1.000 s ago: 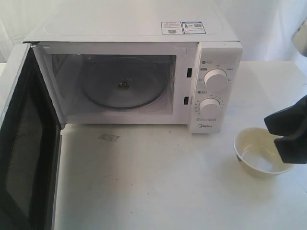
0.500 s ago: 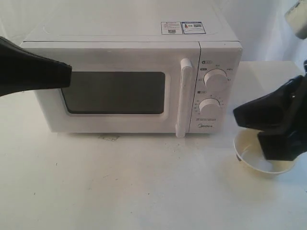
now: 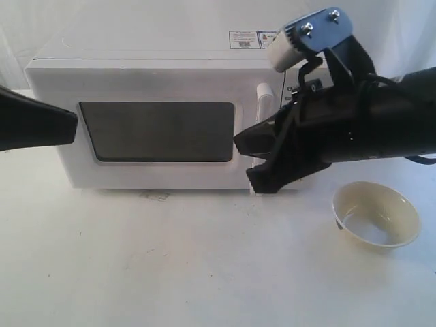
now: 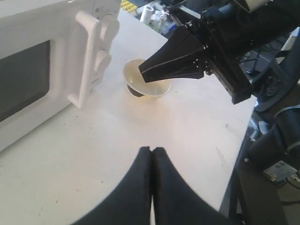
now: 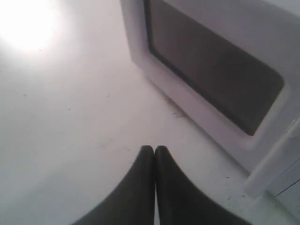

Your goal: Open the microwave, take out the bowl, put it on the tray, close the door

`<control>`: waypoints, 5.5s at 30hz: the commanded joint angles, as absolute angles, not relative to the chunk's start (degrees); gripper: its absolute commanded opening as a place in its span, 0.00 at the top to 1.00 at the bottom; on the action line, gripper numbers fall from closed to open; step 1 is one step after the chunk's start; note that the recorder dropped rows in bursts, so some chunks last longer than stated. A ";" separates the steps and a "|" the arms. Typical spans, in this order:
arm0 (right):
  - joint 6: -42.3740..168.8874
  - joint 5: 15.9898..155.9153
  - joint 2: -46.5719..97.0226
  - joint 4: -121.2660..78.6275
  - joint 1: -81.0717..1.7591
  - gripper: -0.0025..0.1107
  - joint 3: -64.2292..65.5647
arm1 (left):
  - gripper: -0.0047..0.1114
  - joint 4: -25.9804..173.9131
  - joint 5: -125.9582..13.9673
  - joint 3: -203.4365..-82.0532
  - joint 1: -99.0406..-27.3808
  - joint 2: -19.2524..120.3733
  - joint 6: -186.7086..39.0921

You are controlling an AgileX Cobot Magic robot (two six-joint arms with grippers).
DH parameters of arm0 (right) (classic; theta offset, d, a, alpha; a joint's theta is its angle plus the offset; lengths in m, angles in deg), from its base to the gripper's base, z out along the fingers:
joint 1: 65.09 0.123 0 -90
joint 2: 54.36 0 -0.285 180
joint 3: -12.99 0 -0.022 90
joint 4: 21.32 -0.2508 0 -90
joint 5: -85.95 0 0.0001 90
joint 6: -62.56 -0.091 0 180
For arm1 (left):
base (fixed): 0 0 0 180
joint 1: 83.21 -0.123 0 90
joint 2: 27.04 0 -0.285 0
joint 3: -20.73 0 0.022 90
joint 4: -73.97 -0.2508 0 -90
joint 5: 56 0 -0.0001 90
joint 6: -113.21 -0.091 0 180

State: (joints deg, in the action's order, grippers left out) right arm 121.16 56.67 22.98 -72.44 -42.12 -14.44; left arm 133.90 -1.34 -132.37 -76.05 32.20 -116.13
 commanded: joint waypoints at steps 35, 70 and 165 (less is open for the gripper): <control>129.83 85.50 39.01 -72.48 -32.98 0.98 -8.16 | 0.96 92.56 -3.97 -119.15 -75.90 -4.80 -71.74; 128.70 72.28 11.60 -72.86 -32.86 0.98 -15.44 | 0.96 91.94 -3.97 -119.15 -75.90 -4.80 -71.73; 64.60 82.97 -46.57 -22.31 -57.65 0.98 -64.23 | 0.96 91.94 -3.94 -119.15 -75.90 -4.88 -71.73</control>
